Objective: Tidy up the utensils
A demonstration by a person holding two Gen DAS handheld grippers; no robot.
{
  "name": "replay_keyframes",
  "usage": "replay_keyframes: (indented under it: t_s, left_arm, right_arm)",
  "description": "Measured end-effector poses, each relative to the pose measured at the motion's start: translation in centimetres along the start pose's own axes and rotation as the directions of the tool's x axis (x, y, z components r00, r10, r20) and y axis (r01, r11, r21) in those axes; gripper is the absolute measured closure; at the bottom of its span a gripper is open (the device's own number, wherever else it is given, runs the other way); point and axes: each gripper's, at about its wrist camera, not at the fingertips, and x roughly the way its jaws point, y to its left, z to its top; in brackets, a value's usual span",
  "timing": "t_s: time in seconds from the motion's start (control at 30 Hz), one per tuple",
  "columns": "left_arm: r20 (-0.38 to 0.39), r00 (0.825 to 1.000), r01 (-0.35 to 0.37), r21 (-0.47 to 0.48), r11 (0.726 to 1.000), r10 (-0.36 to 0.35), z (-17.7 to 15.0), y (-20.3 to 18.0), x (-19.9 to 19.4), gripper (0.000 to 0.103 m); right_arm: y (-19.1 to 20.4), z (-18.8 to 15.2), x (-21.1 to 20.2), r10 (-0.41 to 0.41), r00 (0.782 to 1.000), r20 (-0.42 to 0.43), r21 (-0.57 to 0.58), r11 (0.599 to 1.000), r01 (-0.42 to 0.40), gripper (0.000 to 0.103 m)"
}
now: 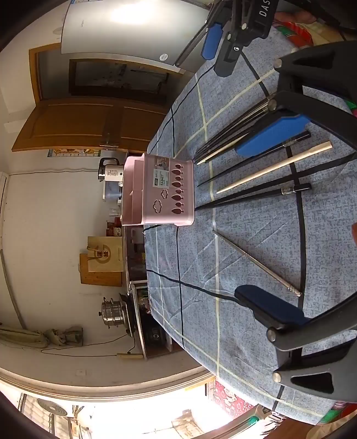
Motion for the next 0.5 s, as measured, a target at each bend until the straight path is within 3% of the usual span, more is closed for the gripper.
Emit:
replay_keyframes:
  t_s: [0.5]
  left_arm:
    - [0.003,1.0,-0.004,0.007,1.0,0.004,-0.1,0.2,0.2,0.006]
  right_arm:
    - [0.3,0.1,0.0,0.005,1.0,-0.008,-0.007,1.0,-0.005,0.033]
